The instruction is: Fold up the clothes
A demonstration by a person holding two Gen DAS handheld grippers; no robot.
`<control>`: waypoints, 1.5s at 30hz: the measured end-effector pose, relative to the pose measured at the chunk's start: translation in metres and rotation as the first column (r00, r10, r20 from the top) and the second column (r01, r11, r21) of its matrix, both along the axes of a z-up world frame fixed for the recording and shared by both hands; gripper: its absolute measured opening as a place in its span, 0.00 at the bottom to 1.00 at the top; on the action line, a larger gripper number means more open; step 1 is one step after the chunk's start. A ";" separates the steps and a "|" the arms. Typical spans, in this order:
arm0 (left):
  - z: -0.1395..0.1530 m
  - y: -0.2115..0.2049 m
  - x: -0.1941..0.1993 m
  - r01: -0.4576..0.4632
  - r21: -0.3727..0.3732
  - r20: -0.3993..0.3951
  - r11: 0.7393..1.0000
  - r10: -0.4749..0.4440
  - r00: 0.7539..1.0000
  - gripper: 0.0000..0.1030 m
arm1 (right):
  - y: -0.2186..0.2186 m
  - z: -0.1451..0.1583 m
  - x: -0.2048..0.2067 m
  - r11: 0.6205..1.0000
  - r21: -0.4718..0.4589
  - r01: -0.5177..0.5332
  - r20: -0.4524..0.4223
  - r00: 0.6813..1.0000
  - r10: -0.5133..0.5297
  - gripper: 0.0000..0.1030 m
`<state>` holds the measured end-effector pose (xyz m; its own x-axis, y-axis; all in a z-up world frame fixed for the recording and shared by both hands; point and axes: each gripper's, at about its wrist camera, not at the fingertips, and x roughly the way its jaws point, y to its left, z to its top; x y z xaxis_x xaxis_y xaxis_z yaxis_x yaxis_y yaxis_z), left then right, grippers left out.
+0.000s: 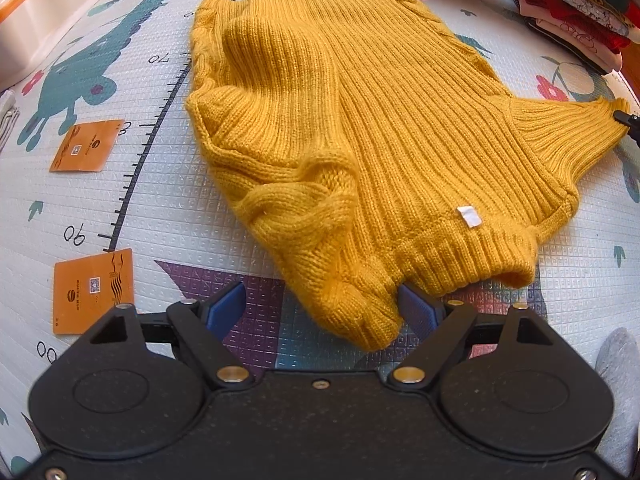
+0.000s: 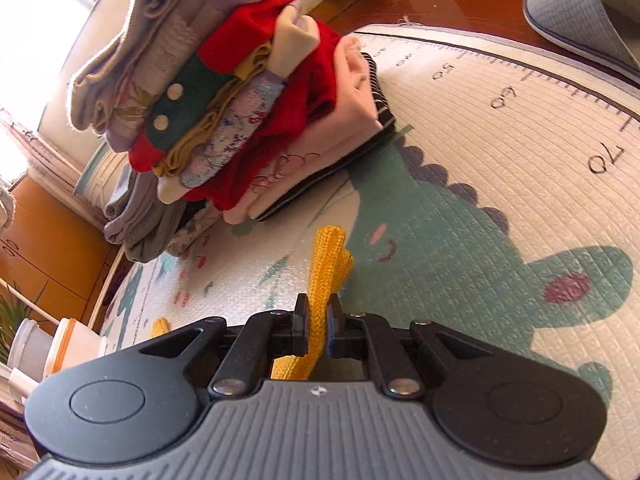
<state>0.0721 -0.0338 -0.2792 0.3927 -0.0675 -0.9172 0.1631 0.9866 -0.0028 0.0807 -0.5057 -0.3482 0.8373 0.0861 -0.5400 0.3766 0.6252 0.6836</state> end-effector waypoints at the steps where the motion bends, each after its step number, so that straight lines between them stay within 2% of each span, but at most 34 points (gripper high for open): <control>1: -0.001 0.001 0.000 0.000 -0.002 -0.002 1.000 0.000 1.000 0.82 | -0.002 -0.005 -0.002 1.000 0.001 0.002 -0.011 1.000 -0.002 0.09; 6: -0.003 0.007 0.004 -0.015 -0.021 -0.016 1.000 0.015 1.000 0.82 | -0.006 -0.013 0.003 0.999 -0.011 -0.038 -0.020 0.999 0.037 0.09; 8: -0.004 0.008 0.005 -0.019 -0.027 -0.021 0.999 0.019 1.000 0.82 | -0.006 -0.013 0.006 0.998 -0.035 -0.054 -0.026 0.998 0.053 0.06; 11: -0.002 0.008 0.004 -0.012 -0.025 -0.024 1.000 0.012 1.000 0.82 | -0.003 -0.004 0.006 0.993 -0.104 -0.052 -0.050 0.998 0.047 0.07; 13: 0.002 0.010 0.002 -0.001 -0.023 -0.023 1.000 0.000 1.000 0.82 | 0.000 0.007 0.004 0.983 -0.180 -0.024 -0.074 0.997 0.011 0.22; 16: 0.011 0.013 -0.004 0.018 -0.012 -0.009 1.000 -0.018 1.000 0.82 | 0.005 0.024 0.001 0.956 -0.293 0.013 -0.104 0.993 -0.046 0.28; 18: 0.018 0.016 -0.007 0.024 0.009 0.004 1.000 -0.024 1.000 0.82 | 0.017 0.038 0.005 0.917 -0.399 -0.024 -0.121 0.992 -0.027 0.28; 20: 0.024 0.021 -0.009 0.020 0.022 0.019 1.000 -0.020 1.000 0.82 | 0.038 0.050 0.010 0.885 -0.451 -0.120 -0.113 0.991 0.077 0.28; 21: 0.028 0.024 -0.010 0.013 0.025 0.025 1.000 -0.014 1.000 0.82 | 0.054 0.053 0.015 0.866 -0.459 -0.198 -0.110 0.980 0.166 0.28; 22: 0.031 0.027 -0.009 0.000 0.024 0.027 1.000 0.000 1.000 0.82 | 0.070 0.057 0.020 0.840 -0.468 -0.274 -0.108 0.961 0.254 0.29; 24: 0.040 0.033 -0.005 -0.035 0.011 0.034 0.999 0.035 0.999 0.82 | 0.106 0.059 0.028 0.766 -0.469 -0.440 -0.121 0.891 0.438 0.38; 26: 0.050 0.039 0.002 -0.061 -0.017 0.048 0.998 0.061 0.997 0.82 | 0.149 0.059 0.033 0.655 -0.481 -0.583 -0.147 0.790 0.595 0.38; 27: 0.056 0.040 0.007 -0.067 -0.025 0.059 0.997 0.068 0.996 0.82 | 0.170 0.059 0.036 0.598 -0.474 -0.646 -0.156 0.730 0.665 0.35; 30: 0.070 0.040 0.028 -0.066 -0.030 0.109 0.997 0.069 0.992 0.80 | 0.219 0.057 0.035 0.475 -0.452 -0.755 -0.149 0.589 0.794 0.35; 32: 0.076 0.036 0.046 -0.058 -0.036 0.128 0.998 0.062 0.990 0.75 | 0.240 0.049 0.035 0.407 -0.464 -0.787 -0.179 0.534 0.826 0.35; 34: 0.082 0.027 0.069 -0.037 -0.032 0.147 0.999 0.041 0.988 0.71 | 0.252 0.043 0.037 0.371 -0.449 -0.813 -0.210 0.499 0.841 0.34; 36: 0.086 0.017 0.094 -0.015 -0.022 0.165 1.000 0.019 0.986 0.71 | 0.259 0.043 0.035 0.361 -0.436 -0.825 -0.228 0.489 0.842 0.34; 38: 0.085 0.004 0.121 0.012 0.007 0.164 1.000 -0.013 0.986 0.68 | 0.257 0.042 0.036 0.372 -0.406 -0.835 -0.236 0.489 0.840 0.34; 41: 0.076 -0.017 0.160 0.050 0.047 0.137 0.998 -0.056 0.989 0.56 | 0.245 0.039 0.038 0.423 -0.330 -0.844 -0.212 0.503 0.838 0.34; 43: 0.066 -0.026 0.183 0.060 0.047 0.108 0.997 -0.065 0.992 0.53 | 0.236 0.034 0.042 0.483 -0.246 -0.840 -0.173 0.529 0.831 0.35; 45: 0.054 -0.032 0.206 0.057 0.056 0.076 0.997 -0.061 0.995 0.47 | 0.229 0.031 0.044 0.517 -0.193 -0.834 -0.147 0.546 0.825 0.34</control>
<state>0.2781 -0.0661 -0.2254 0.4596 -0.0439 -0.8870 0.2187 0.9736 0.0651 0.1245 -0.2771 -0.3173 0.4302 0.6124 -0.6633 -0.3731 0.7897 0.4871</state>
